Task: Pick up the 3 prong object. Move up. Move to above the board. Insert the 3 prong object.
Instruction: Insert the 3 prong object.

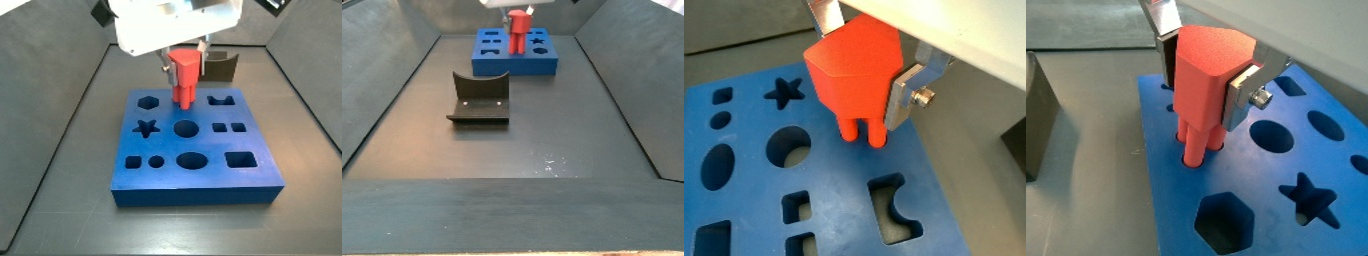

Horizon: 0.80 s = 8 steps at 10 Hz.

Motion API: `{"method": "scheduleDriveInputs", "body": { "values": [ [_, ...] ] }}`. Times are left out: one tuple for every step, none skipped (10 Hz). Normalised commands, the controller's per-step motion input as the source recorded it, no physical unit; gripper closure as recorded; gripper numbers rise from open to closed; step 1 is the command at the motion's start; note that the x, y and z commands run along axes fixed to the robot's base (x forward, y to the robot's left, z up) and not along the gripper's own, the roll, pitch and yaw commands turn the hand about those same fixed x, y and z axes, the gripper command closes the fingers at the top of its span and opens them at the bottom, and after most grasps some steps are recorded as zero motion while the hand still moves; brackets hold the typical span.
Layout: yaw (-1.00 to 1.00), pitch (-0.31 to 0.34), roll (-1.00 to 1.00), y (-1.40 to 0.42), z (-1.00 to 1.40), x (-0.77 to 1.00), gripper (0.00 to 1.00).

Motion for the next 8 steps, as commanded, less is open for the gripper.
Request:
{"method": "scheduleDriveInputs", "body": {
  "values": [
    [0.01, 0.0, 0.02, 0.03, -0.04, 0.0, 1.0],
    [0.03, -0.08, 0.25, 0.0, -0.43, 0.0, 1.0],
    [0.02, -0.18, 0.5, -0.05, -0.8, 0.0, 1.0],
    [0.0, -0.1, 0.48, -0.07, -0.83, 0.04, 1.0],
    [0.0, -0.117, 0.42, -0.09, -0.54, 0.0, 1.0],
    [0.0, -0.089, 0.0, 0.0, 0.0, -0.02, 1.0],
    [0.0, 0.0, 0.0, 0.0, 0.0, 0.0, 0.0],
    [0.0, 0.0, 0.0, 0.0, 0.0, 0.0, 0.0]
  ]
}}
